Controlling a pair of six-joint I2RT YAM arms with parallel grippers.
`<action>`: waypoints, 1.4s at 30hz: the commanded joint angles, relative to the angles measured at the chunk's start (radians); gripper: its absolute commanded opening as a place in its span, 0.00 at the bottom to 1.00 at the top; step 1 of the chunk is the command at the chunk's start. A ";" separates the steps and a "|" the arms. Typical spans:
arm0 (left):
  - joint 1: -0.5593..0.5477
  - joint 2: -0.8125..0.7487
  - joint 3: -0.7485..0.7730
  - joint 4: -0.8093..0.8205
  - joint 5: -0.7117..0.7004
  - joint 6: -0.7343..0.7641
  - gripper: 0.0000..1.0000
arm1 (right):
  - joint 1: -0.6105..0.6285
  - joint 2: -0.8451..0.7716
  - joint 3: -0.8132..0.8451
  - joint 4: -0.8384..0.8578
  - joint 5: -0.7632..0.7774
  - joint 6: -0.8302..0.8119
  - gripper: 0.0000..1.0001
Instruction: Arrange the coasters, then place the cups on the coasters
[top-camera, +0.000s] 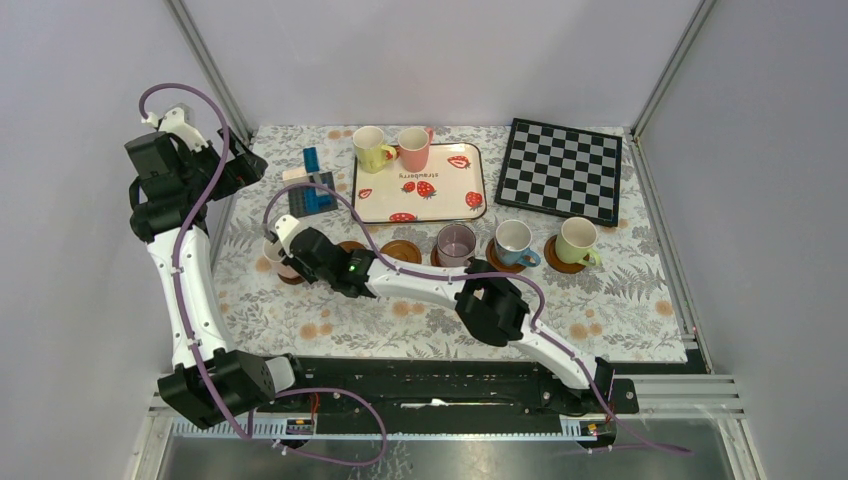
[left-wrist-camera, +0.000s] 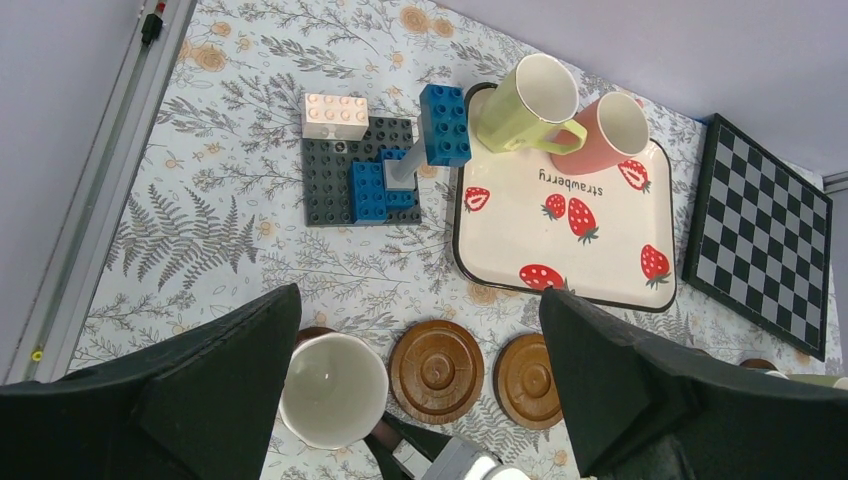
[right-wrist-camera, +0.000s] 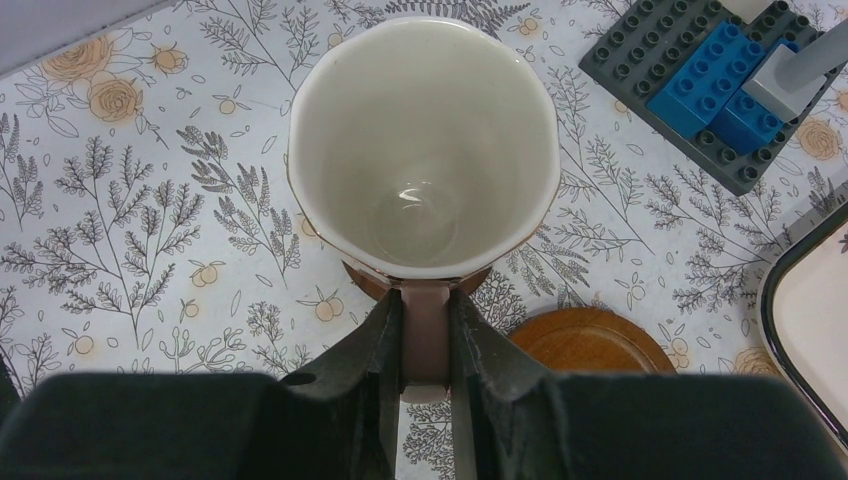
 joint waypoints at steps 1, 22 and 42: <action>0.009 -0.030 0.006 0.035 0.031 0.007 0.99 | 0.011 -0.011 0.073 0.078 0.029 0.013 0.01; 0.010 -0.025 0.010 0.038 0.055 0.001 0.99 | 0.011 -0.032 0.065 -0.007 -0.007 0.083 0.52; 0.010 -0.017 0.005 0.044 0.112 -0.029 0.99 | 0.019 -0.118 -0.017 -0.042 -0.073 0.168 0.52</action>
